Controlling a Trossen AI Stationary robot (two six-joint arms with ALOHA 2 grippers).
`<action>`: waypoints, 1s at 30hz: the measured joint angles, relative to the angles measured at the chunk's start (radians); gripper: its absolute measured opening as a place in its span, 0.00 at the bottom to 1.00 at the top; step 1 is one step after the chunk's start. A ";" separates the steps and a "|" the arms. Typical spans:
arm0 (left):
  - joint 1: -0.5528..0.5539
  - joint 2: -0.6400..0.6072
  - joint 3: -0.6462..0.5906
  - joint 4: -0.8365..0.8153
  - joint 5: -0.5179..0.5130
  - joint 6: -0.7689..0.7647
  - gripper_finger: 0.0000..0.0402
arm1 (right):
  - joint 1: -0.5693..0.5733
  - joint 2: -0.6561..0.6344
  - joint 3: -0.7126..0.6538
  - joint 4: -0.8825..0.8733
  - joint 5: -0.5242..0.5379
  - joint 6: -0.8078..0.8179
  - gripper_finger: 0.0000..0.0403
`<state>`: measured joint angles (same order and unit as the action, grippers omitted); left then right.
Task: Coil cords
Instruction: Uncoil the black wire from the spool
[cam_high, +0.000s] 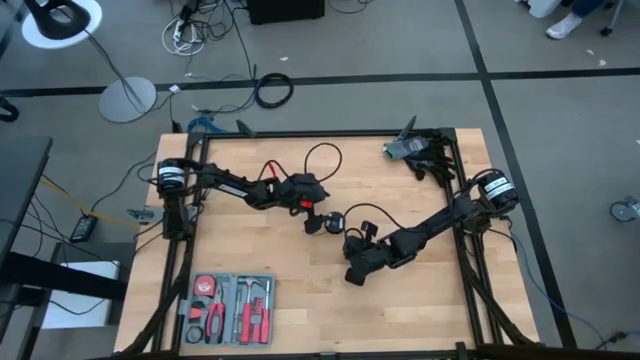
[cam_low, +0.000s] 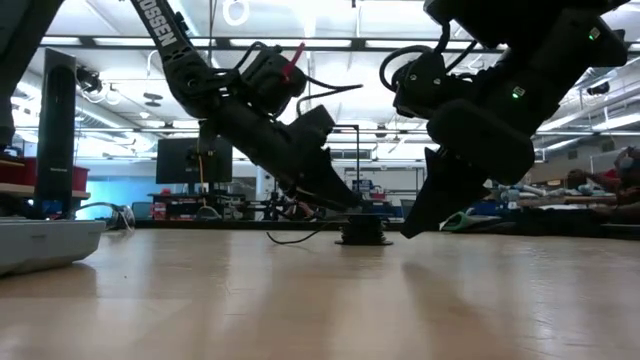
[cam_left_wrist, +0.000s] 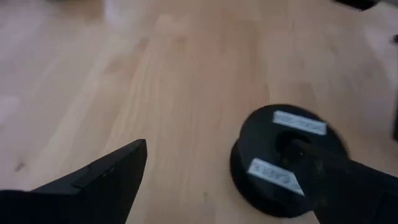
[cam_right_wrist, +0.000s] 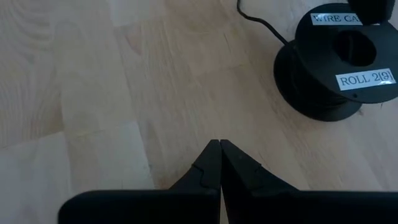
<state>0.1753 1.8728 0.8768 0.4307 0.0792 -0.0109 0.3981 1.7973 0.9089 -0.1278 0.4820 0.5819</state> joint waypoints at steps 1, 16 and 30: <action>0.000 0.000 0.000 -0.005 -0.005 0.000 0.98 | 0.000 0.000 0.000 0.000 0.000 0.000 0.00; 0.019 -0.021 0.005 -0.146 -0.007 -0.049 0.98 | 0.000 0.000 0.000 -0.004 -0.001 -0.003 0.00; 0.038 -0.196 -0.001 -0.434 -0.238 -0.046 0.98 | 0.000 0.000 0.000 -0.009 -0.005 -0.009 0.00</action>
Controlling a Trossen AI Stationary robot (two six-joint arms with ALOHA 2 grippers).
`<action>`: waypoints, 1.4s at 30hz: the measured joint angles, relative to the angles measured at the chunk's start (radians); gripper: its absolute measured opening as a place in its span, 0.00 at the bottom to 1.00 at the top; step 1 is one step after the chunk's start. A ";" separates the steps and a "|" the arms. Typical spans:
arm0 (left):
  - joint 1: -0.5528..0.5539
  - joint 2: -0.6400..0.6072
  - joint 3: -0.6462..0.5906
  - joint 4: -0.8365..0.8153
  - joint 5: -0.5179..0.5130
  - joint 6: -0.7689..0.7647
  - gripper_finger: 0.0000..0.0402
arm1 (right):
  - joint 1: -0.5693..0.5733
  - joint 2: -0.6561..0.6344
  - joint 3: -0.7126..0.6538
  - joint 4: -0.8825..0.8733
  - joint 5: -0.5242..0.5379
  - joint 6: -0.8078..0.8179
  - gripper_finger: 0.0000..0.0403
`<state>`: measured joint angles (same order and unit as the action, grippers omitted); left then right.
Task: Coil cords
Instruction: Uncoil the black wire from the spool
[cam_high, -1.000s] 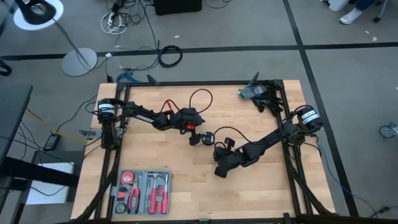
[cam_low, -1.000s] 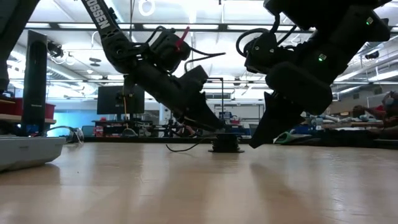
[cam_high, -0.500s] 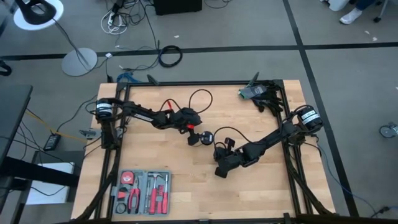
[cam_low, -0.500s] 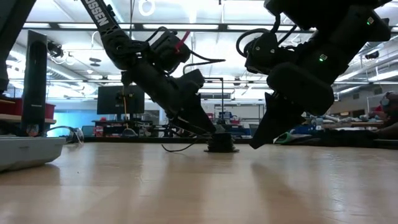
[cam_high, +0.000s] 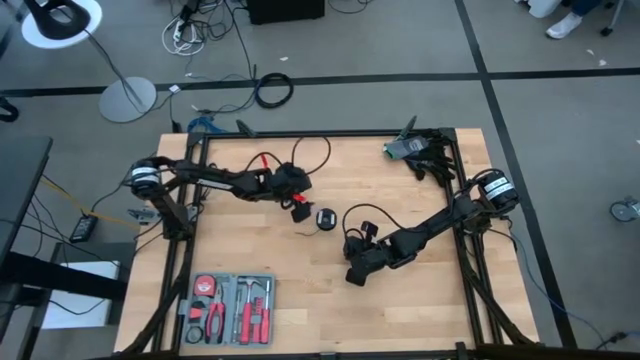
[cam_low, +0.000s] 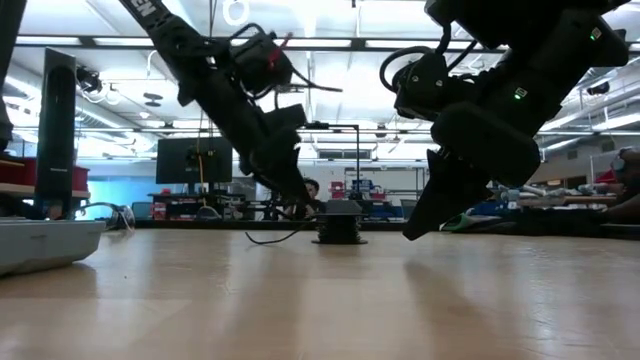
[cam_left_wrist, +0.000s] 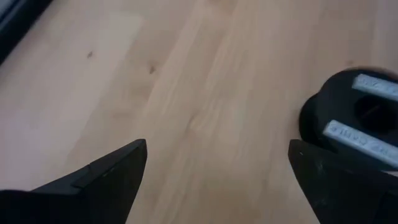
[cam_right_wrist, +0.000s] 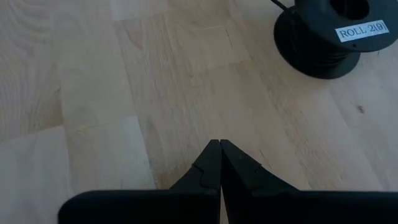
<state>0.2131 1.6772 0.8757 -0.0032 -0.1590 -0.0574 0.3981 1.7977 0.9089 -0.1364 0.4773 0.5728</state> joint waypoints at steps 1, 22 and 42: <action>-0.001 -0.009 0.000 0.004 0.004 -0.001 0.98 | 0.000 0.000 0.000 0.000 0.000 0.000 0.00; -0.005 -0.082 -0.233 0.364 0.075 -0.026 0.98 | 0.019 0.000 0.000 0.040 -0.001 0.094 0.00; -0.039 0.102 -0.034 0.314 0.224 0.023 0.98 | 0.000 0.000 0.000 0.189 0.005 0.010 0.00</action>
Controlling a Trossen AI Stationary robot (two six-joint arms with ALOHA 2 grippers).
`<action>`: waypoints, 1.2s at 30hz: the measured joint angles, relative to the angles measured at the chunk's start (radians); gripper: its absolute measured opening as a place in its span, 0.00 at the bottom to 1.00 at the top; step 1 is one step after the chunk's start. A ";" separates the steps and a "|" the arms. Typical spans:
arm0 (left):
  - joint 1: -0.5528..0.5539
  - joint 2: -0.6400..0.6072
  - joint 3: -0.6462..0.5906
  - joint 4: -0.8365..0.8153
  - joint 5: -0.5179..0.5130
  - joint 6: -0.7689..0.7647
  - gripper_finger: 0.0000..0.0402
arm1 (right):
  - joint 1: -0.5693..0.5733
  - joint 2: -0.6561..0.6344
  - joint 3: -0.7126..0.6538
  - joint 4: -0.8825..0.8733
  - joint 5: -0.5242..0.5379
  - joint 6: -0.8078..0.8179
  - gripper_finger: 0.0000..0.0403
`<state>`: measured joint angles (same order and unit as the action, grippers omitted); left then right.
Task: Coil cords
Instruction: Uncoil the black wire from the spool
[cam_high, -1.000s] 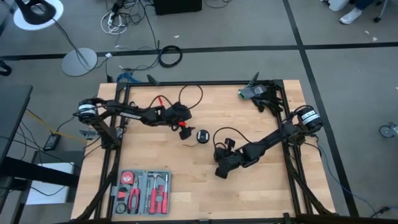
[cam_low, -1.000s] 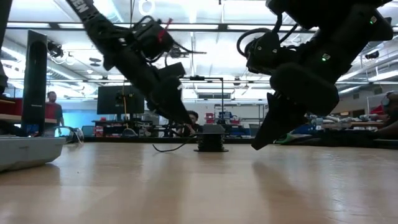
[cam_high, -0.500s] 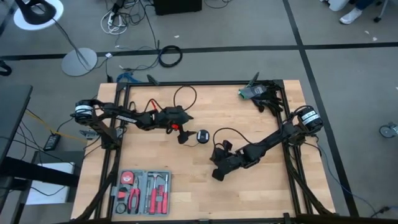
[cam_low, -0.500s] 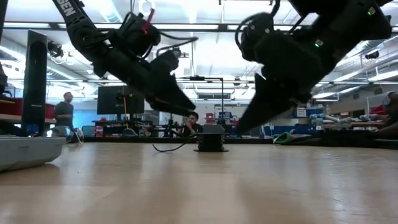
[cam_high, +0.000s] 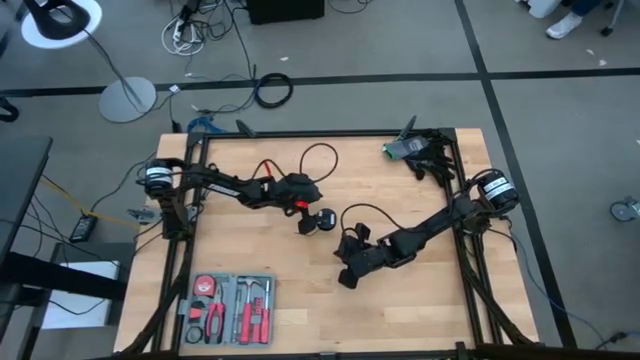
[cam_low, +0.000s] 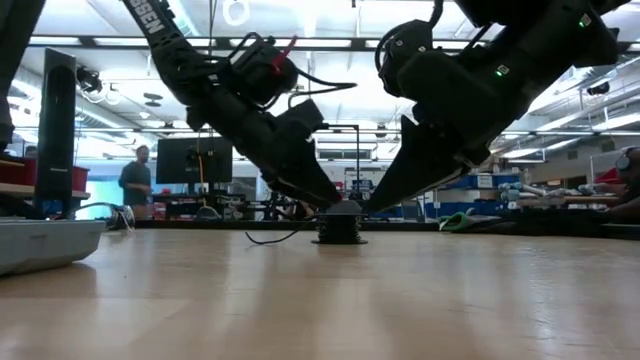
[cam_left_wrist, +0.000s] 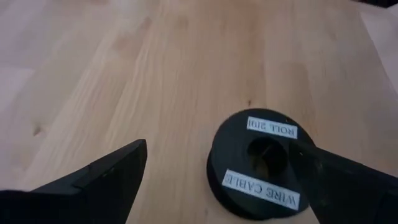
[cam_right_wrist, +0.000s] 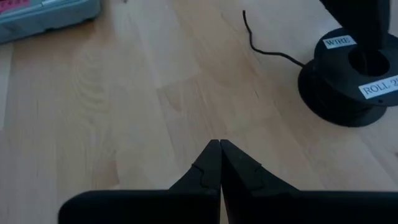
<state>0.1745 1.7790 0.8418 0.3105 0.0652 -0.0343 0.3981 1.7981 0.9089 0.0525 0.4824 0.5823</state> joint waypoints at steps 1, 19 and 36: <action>0.000 0.002 0.001 -0.005 0.000 0.000 0.98 | 0.000 0.000 0.000 -0.003 0.000 0.000 0.00; 0.000 0.012 0.000 -0.011 -0.001 0.003 0.98 | -0.111 0.001 0.006 0.195 -0.112 -0.376 0.03; 0.000 0.012 0.000 0.004 -0.001 0.004 0.98 | -0.110 0.283 0.236 0.218 0.136 -0.633 0.01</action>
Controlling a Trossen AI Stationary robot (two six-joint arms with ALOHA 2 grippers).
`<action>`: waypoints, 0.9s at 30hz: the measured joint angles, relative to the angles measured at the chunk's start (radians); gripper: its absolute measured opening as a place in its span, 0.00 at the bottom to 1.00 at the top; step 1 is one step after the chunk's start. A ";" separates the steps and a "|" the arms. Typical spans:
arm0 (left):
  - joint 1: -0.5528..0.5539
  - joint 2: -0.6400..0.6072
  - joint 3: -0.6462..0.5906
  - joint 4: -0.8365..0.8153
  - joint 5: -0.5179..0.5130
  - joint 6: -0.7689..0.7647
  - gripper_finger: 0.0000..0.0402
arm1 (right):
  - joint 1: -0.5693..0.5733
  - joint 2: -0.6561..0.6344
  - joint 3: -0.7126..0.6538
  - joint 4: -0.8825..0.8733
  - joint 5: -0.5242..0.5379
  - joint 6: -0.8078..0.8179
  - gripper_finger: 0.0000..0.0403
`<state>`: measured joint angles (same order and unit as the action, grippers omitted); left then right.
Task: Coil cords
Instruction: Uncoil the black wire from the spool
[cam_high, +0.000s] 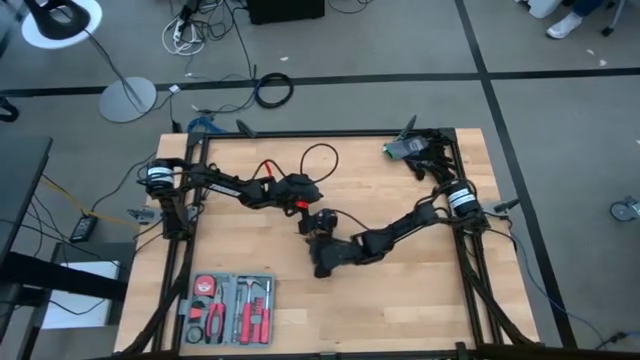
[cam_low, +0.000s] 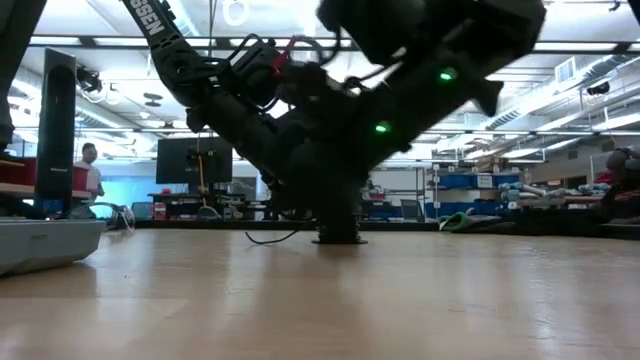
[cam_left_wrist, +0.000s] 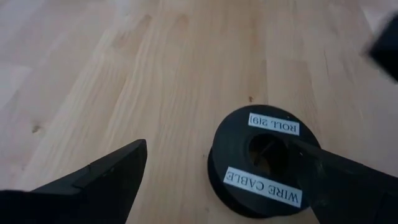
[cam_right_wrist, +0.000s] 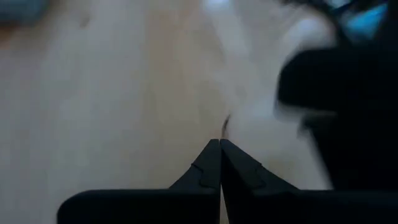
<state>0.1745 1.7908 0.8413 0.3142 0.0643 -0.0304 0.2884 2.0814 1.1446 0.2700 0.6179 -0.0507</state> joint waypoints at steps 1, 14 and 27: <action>0.000 0.000 0.000 0.000 0.000 0.000 0.98 | 0.003 0.014 0.025 0.003 0.038 -0.012 0.00; 0.002 -0.002 0.000 -0.048 -0.035 -0.001 0.98 | -0.062 0.074 0.117 -0.243 0.067 0.115 0.00; 0.000 -0.001 0.000 -0.058 -0.025 0.001 0.98 | -0.020 -0.068 0.112 -0.650 -0.328 0.280 0.00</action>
<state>0.1748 1.7897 0.8413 0.2566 0.0388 -0.0297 0.2684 2.0136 1.2568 -0.3804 0.2899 0.2297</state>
